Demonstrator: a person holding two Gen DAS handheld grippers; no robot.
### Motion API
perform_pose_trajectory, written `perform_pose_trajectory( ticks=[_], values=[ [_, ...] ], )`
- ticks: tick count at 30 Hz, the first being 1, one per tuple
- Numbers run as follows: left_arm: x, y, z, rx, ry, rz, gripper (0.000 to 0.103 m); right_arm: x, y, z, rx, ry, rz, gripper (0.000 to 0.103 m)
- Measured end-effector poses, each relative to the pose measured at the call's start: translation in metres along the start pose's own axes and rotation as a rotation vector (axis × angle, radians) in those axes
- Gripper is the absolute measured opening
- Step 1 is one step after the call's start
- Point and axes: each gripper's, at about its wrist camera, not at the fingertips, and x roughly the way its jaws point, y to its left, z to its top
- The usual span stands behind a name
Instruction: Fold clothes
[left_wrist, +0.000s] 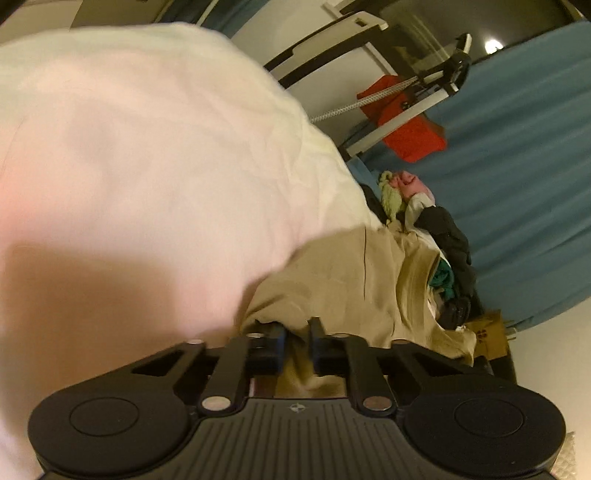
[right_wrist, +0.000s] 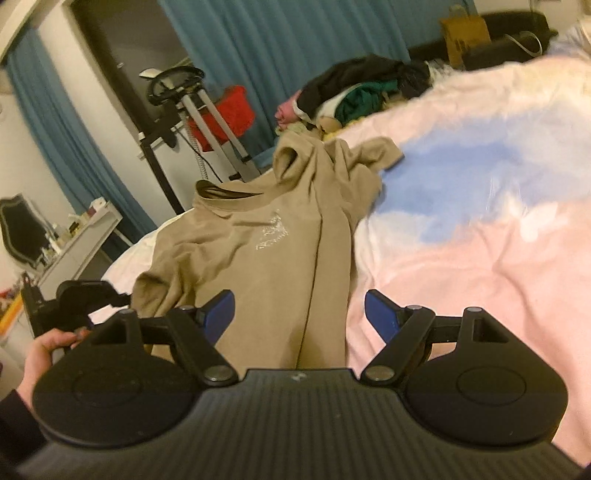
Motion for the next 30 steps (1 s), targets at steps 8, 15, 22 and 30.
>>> perform_pose_trajectory(
  ticks=[8,15,22,30],
  values=[
    [-0.003,-0.084,0.101,0.443,-0.182,0.194,0.005,0.022,-0.008,0.0,0.022,0.005,-0.044,0.079],
    [0.032,-0.092,0.129,0.608,-0.252,0.388,0.006,0.035,0.0,-0.002,-0.068,-0.016,-0.098,0.079],
    [0.038,-0.039,0.123,0.582,-0.111,0.387,0.037,0.052,0.012,-0.003,-0.135,-0.015,-0.1,0.079],
    [-0.066,-0.003,0.038,0.561,0.149,0.275,0.048,0.043,0.023,-0.002,-0.156,-0.034,-0.066,0.079]
  ],
)
